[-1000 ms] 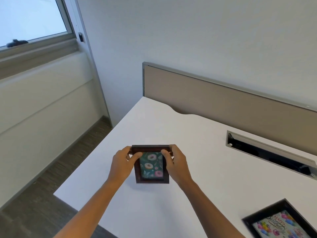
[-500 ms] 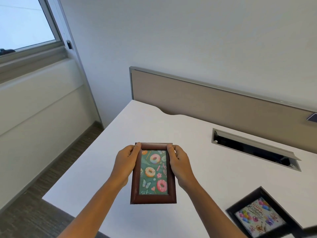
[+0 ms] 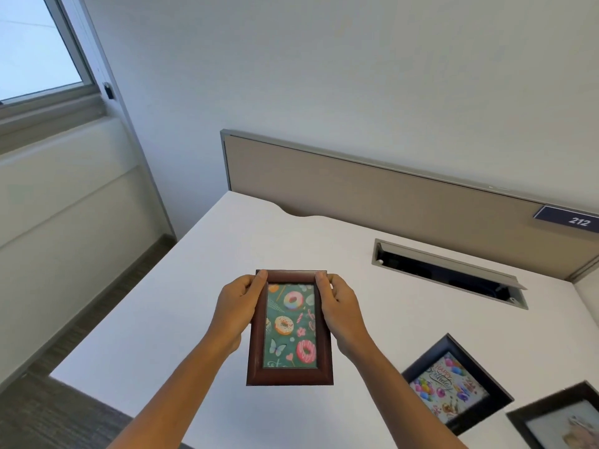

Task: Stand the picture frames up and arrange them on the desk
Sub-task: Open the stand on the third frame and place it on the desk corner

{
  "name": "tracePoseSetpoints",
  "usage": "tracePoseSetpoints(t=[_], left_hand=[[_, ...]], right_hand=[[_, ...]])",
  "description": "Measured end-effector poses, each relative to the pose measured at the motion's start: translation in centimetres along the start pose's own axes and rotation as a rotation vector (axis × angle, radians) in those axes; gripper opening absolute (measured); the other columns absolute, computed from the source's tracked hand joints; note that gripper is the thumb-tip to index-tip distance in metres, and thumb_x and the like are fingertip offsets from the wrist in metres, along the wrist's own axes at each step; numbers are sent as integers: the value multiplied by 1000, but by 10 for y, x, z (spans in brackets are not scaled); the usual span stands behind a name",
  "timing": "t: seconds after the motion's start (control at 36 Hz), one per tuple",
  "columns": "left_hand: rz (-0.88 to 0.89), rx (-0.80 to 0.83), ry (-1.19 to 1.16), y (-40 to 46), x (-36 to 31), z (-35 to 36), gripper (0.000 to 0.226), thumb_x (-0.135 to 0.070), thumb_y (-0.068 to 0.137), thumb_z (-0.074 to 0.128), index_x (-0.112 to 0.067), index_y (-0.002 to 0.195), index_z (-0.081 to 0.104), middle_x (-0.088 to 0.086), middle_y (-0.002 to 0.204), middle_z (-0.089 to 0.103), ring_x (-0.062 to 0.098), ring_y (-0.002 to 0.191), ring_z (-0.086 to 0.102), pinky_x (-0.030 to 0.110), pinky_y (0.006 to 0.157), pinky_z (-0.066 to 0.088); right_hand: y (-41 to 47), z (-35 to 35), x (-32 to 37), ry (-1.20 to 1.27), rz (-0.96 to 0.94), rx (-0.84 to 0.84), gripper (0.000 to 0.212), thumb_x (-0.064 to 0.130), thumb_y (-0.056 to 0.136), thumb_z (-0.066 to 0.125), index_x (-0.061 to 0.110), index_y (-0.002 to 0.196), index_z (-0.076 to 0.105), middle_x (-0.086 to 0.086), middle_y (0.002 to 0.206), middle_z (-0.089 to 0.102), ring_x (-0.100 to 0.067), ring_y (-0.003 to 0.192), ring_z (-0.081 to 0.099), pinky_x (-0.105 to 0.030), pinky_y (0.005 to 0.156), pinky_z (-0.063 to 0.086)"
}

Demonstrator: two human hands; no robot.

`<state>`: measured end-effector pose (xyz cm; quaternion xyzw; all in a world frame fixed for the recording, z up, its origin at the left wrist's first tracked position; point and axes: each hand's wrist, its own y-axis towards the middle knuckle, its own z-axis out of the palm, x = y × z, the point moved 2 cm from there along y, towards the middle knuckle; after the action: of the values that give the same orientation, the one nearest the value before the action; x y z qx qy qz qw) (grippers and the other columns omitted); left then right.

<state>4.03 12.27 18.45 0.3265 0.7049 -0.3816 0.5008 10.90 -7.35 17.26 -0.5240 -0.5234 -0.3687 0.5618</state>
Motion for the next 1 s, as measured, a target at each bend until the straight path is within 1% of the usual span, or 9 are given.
tracePoseSetpoints(t=[0.19,0.36,0.47,0.53,0.61,0.69,0.86,0.92,1.0], left_hand=[[7,97,-31,-10,-4,20,35,-49,101,60,-16,100,72,0,87,83,16,80,81,28,60,63],[91,195,-39,-14,-5,29,21,-37,93,76,-24,109,72,-3,103,81,20,90,82,39,67,68],[159,274,-15,-19,-5,31,16,-27,89,82,-29,102,72,-3,105,81,23,88,82,41,70,68],[194,310,9,-22,-4,29,17,-23,87,85,-28,94,71,0,102,81,22,90,82,38,72,68],[260,284,73,-28,-1,28,23,-18,79,92,-22,88,71,1,93,81,18,89,80,27,73,64],[349,265,71,-35,2,30,22,-11,78,91,-20,87,73,1,88,79,18,88,76,25,75,62],[661,261,41,-48,7,29,22,-6,83,85,-15,102,77,-1,100,80,24,98,78,27,86,64],[750,238,42,-50,9,27,25,-4,83,83,-17,104,77,-3,105,80,23,103,78,29,94,62],[846,221,71,-51,14,25,22,-1,84,81,-11,103,76,-3,108,79,22,108,77,31,104,57]], right_hand=[[-7,-28,-5,-45,-33,28,32,52,108,58,21,106,59,10,91,81,-9,93,82,-21,64,64],[-14,-49,-7,-15,-92,61,36,54,99,67,21,111,60,1,101,83,-16,99,83,-35,74,70],[-21,-64,-8,-10,-180,100,20,38,103,72,23,113,63,1,106,83,-18,102,82,-38,76,70],[-25,-73,-8,-4,-245,101,9,29,103,75,27,110,69,0,104,83,-18,102,81,-33,74,68],[-32,-84,-8,-47,-345,92,9,25,97,81,29,104,75,1,98,81,-14,95,78,-23,76,61],[-40,-89,-12,-63,-379,83,13,21,91,86,30,97,80,4,93,82,-11,89,77,-20,78,58],[-52,-99,-8,-156,-618,121,26,14,78,98,10,101,88,0,100,85,-22,96,80,-35,91,62],[-56,-102,-7,-169,-673,151,32,19,74,100,7,102,88,-1,106,85,-22,103,81,-40,94,63],[-58,-105,-7,-179,-676,238,46,43,77,96,8,106,88,-4,116,83,-27,115,76,-47,101,61]])
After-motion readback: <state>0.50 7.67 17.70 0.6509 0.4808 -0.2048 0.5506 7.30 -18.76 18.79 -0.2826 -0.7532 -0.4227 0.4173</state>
